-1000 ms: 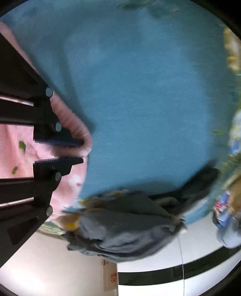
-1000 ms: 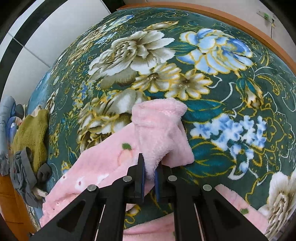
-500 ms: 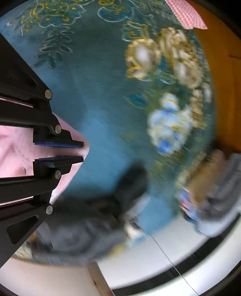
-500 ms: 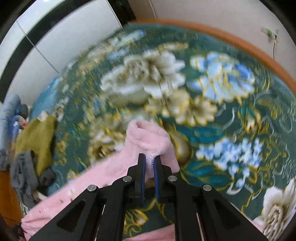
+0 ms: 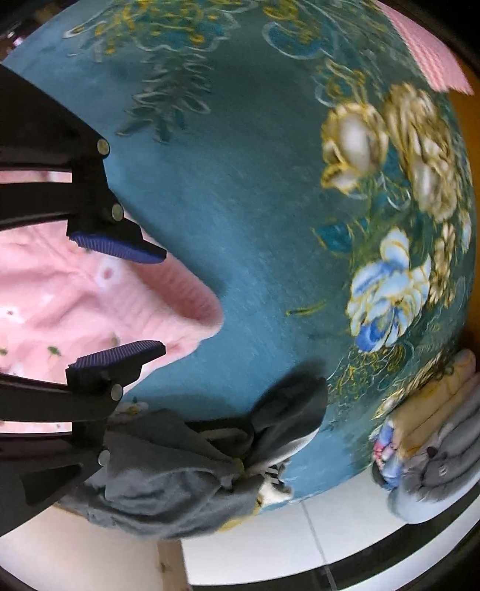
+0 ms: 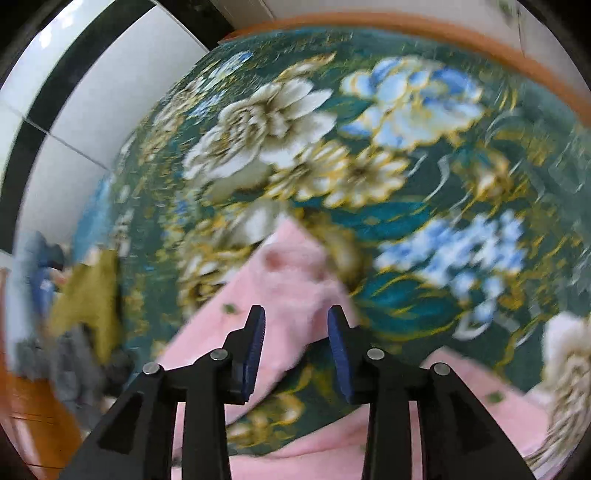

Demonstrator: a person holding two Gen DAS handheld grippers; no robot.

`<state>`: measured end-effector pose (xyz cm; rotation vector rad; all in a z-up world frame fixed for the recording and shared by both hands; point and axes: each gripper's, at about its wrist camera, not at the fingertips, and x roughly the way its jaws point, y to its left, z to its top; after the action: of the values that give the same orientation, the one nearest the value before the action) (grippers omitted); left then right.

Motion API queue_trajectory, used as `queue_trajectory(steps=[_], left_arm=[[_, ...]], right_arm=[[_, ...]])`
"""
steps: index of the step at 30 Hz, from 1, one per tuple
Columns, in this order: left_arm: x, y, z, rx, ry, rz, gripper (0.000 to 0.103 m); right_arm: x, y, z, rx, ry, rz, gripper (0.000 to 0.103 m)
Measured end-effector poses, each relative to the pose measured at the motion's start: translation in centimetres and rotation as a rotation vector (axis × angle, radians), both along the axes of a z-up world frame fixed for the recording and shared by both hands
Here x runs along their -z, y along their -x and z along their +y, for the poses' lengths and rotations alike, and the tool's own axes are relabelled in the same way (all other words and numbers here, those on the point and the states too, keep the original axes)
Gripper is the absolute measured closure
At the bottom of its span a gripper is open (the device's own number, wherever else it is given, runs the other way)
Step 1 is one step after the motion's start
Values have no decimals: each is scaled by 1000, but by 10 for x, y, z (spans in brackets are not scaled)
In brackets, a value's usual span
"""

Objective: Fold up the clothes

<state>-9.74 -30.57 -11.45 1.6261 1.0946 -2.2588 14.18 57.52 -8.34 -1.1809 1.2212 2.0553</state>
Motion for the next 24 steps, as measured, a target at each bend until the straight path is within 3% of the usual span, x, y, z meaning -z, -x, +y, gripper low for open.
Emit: queue_trajectory(steps=[1,4,9,11,12,14,15,19,21,24], left_arm=[[-3,-6,-2,-16,-17,6,56],[-13,-25,-5,-61,-72,38,54],[-28,-57,-6,-89,-145,83,54],[-32,-69,-7,-95,-160,93,54],[-33,-75,-7,-98,-164,92,54],[-35,-85,-7,-98,-171,92,54],[-35,-89,-8,-97,-173,94,54],[-42,-99,-8,-93,-198,114,54],[-49,-104,-7,-95,-214,139,54],[-62,-113,-5,-82,-230,193,54]], right_arm=[[2,3,-2,-3,31,8,58],[13,18,-6,15,69,-16,57],[38,29,7,154,119,-118,57],[46,27,14,223,156,-148,65],[47,25,15,245,166,-158,80],[48,23,17,273,181,-167,88],[42,23,17,256,174,-154,93],[17,23,14,185,149,-84,96],[-18,21,13,133,132,56,96],[-82,1,4,9,23,288,96]])
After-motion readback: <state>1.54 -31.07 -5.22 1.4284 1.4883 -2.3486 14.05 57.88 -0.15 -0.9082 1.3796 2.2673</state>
